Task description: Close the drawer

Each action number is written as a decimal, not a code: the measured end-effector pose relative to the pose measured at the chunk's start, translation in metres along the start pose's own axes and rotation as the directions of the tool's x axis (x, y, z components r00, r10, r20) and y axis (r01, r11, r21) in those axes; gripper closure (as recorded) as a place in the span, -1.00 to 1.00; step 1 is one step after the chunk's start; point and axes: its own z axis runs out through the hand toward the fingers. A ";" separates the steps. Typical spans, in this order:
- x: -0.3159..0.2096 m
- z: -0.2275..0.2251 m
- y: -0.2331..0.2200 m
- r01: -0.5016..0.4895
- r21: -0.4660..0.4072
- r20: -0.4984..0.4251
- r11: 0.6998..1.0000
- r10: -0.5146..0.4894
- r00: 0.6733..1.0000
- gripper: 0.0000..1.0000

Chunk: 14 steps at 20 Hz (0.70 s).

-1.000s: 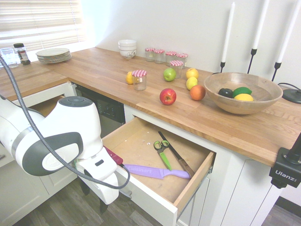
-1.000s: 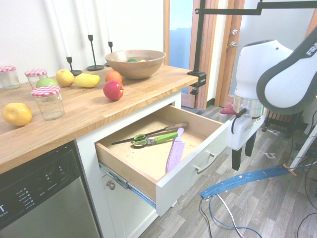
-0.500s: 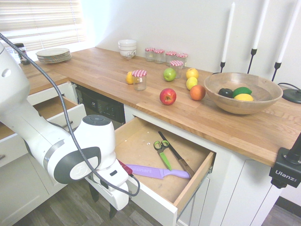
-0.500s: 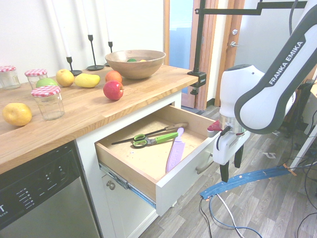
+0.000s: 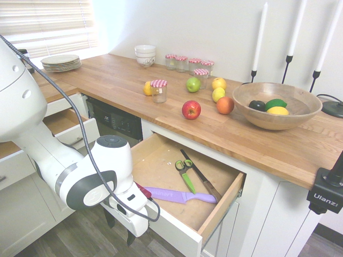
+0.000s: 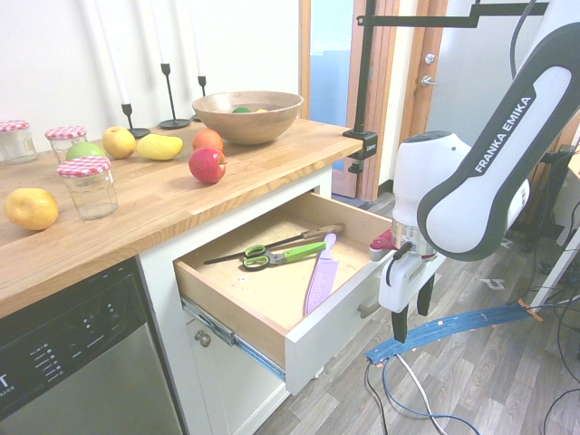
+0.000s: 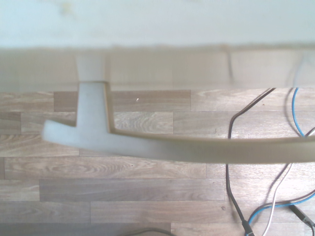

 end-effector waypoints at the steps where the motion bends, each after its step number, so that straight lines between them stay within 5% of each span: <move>1: 0.000 0.000 0.000 -0.002 0.000 0.000 1.000 0.002 1.000 1.00; 14: 0.000 -0.001 -0.001 -0.003 0.005 -0.004 1.000 0.003 1.000 1.00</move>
